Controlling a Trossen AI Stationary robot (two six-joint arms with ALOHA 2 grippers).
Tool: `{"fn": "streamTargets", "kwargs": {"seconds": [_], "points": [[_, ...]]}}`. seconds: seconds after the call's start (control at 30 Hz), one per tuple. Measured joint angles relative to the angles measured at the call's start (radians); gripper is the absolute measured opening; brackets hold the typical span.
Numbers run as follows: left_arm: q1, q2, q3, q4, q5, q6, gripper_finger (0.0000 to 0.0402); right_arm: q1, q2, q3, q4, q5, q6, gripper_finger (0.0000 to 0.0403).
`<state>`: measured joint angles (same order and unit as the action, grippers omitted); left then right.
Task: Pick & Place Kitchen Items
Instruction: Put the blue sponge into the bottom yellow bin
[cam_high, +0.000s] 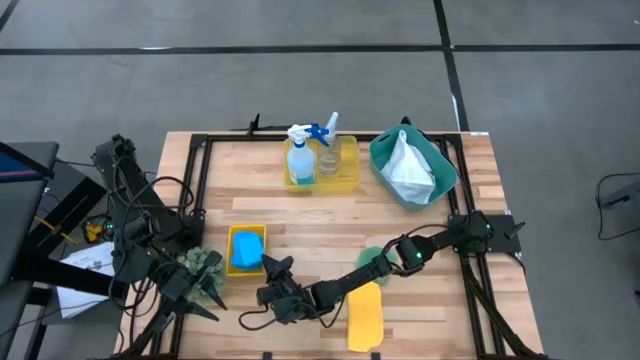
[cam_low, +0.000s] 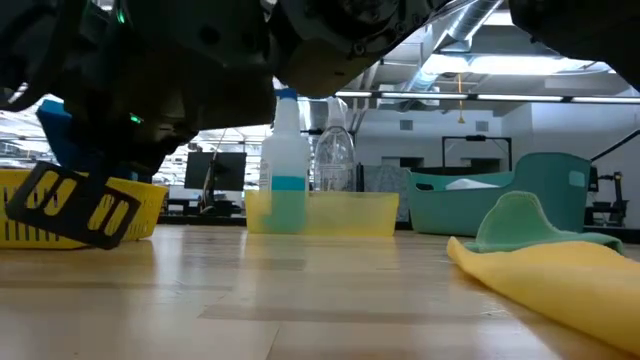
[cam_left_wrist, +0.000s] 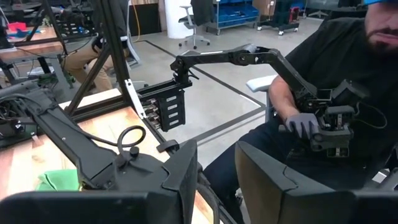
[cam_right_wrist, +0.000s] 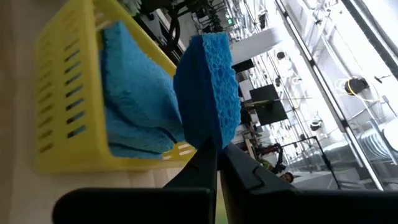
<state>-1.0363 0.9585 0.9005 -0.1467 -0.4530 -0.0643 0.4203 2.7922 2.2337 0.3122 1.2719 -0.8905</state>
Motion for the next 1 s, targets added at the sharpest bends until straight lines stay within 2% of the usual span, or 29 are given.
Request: {"fn": "streamTargets", "kwargs": {"seconds": [0.17, 0.37, 0.57, 1.0], "points": [[0.001, 0.0, 0.0, 0.0, 0.0, 0.0, 0.0104, -0.017, 0.0, 0.0, -0.006, -0.038, 0.001, 0.0], [0.001, 0.0, 0.0, -0.001, 0.0, 0.0, 0.0104, -0.03, 0.0, 0.0, -0.013, -0.037, 0.001, 0.0], [0.001, 0.0, 0.0, -0.003, 0.001, 0.0, 0.0104, -0.037, 0.0, 0.0, -0.012, 0.012, 0.001, 0.0], [0.001, 0.0, 0.0, -0.003, 0.001, 0.0, 0.0104, -0.039, 0.0, 0.0, 0.009, -0.022, 0.001, 0.0]]}}
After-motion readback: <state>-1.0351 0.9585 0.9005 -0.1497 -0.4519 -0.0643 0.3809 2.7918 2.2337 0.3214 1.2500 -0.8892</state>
